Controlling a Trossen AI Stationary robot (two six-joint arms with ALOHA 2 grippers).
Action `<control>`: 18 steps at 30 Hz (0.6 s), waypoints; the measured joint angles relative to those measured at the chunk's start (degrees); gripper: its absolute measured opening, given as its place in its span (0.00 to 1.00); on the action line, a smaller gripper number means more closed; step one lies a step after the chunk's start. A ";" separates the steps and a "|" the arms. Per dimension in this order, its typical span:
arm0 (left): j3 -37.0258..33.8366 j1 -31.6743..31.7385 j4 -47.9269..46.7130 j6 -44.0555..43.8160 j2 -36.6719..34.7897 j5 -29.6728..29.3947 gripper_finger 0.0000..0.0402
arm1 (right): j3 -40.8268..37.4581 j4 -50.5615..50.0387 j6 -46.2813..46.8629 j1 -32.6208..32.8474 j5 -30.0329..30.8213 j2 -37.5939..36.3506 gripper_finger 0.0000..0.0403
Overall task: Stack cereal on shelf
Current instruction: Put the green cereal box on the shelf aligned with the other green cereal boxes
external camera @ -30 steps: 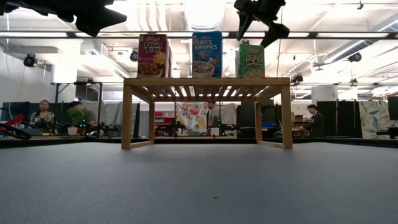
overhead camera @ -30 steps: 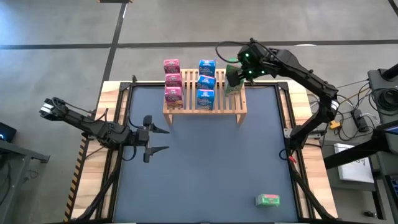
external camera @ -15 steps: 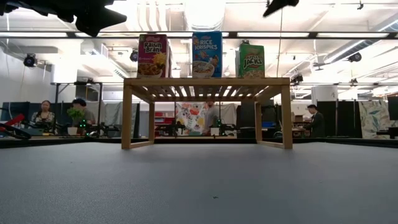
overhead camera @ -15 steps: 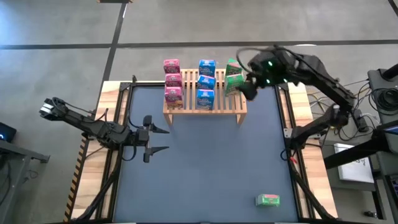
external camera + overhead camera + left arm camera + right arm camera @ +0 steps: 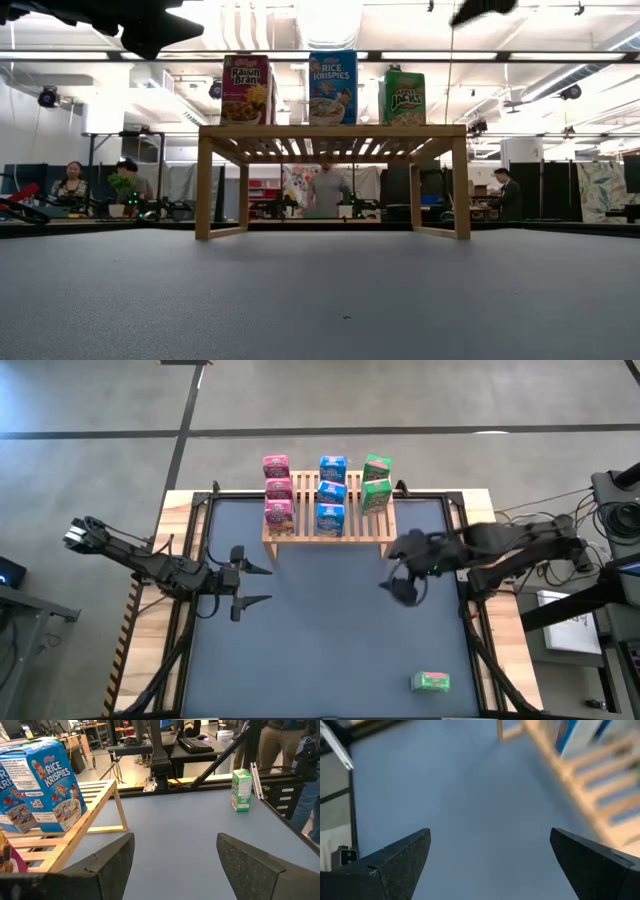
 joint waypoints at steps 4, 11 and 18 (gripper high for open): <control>0.00 0.00 0.01 -0.05 0.01 0.31 0.66 | -5.20 1.87 5.84 4.13 0.52 0.97 0.99; 0.00 -0.01 0.02 -0.39 0.02 0.31 0.66 | -5.38 7.74 5.41 11.05 1.72 1.45 0.99; 0.00 -0.01 0.02 -0.39 0.00 0.34 0.66 | -8.88 -0.11 9.08 14.92 6.86 3.32 0.99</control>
